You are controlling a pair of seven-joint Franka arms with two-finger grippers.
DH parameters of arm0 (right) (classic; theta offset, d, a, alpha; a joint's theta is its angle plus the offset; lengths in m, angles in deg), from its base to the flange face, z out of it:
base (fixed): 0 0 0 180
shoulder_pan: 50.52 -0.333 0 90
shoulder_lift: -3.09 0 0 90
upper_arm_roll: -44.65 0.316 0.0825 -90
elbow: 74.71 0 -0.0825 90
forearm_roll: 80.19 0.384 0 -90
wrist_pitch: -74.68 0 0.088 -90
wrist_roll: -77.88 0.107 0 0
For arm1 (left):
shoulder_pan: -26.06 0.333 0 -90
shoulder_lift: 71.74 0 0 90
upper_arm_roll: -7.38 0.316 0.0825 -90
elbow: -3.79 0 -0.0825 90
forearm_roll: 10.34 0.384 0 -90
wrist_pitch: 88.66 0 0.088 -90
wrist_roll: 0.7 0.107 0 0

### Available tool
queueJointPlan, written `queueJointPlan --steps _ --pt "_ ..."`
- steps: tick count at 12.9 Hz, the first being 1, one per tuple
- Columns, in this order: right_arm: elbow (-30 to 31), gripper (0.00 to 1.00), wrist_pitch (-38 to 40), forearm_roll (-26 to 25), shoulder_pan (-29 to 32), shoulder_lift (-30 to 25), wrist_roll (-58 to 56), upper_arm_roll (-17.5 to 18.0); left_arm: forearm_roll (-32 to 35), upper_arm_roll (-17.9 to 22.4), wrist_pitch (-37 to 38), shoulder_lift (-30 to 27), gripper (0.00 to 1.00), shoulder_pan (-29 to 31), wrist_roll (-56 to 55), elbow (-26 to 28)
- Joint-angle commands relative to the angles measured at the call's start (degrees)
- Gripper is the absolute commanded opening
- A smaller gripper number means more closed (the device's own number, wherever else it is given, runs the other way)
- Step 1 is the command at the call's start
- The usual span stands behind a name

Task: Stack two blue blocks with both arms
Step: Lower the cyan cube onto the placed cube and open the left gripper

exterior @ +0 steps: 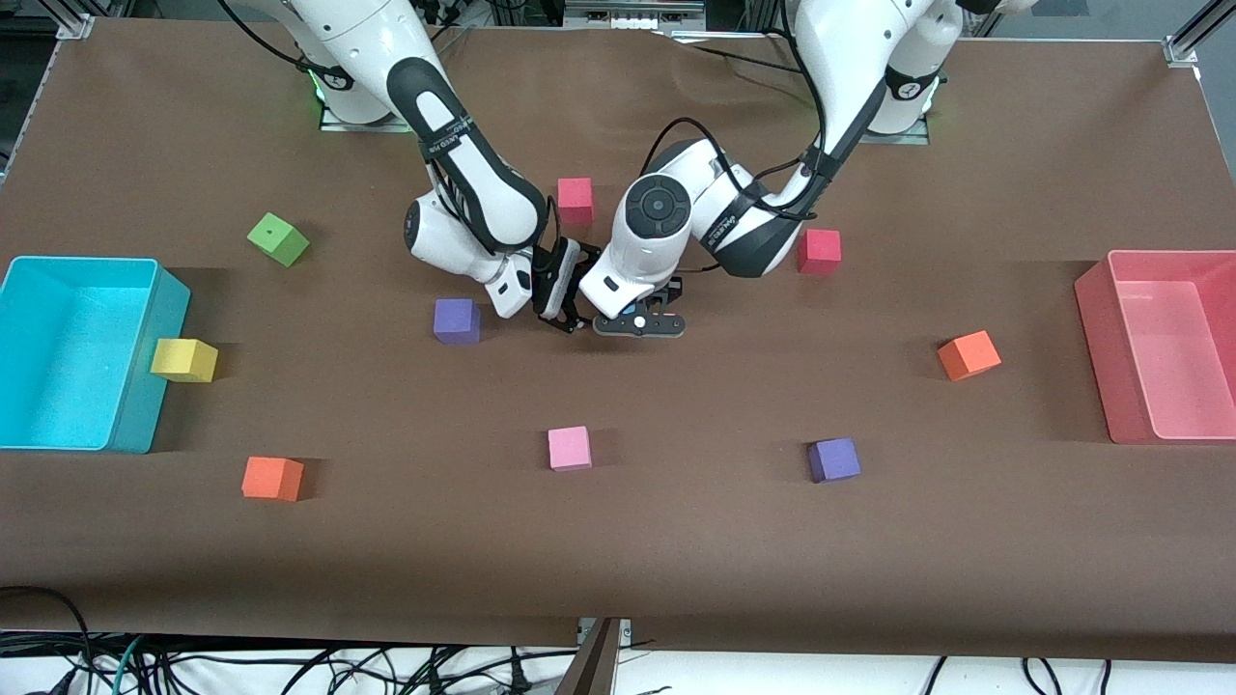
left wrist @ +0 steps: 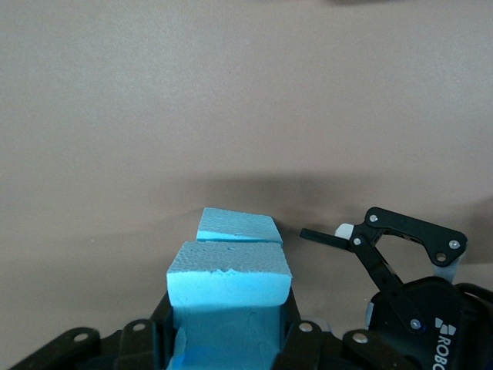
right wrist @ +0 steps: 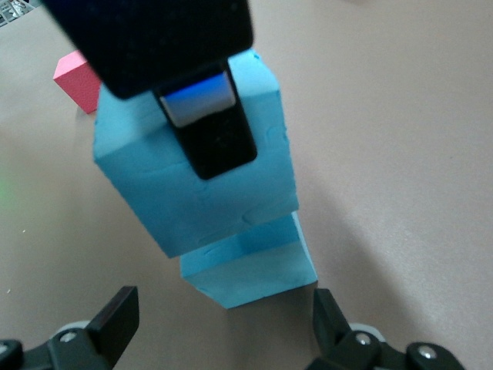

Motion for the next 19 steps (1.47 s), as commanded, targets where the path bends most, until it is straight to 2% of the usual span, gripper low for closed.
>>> queueJointPlan --steps 1,10,11,13,19 --pt "-0.3 1.0 0.55 1.43 0.64 0.21 -1.72 0.35 2.07 0.0 0.27 0.05 0.0 -0.32 -0.16 0.15" --pt "-0.3 1.0 0.55 1.43 0.73 0.21 -1.72 0.27 5.5 -1.23 0.18 1.45 0.0 -0.67 -4.2 0.06" --pt "-0.3 1.0 0.55 1.43 0.73 0.21 -1.72 0.27 5.5 -1.24 0.18 1.45 0.08 -0.67 -4.29 -0.03" --pt "-0.3 1.0 0.55 1.43 0.73 0.21 -1.81 0.27 4.89 -1.15 0.18 1.45 1.0 -0.32 -4.29 -0.03" --pt "-0.3 1.0 0.55 1.43 0.73 0.21 -1.72 0.27 5.06 -1.15 0.27 0.49 1.0 0.2 -3.59 -0.2"
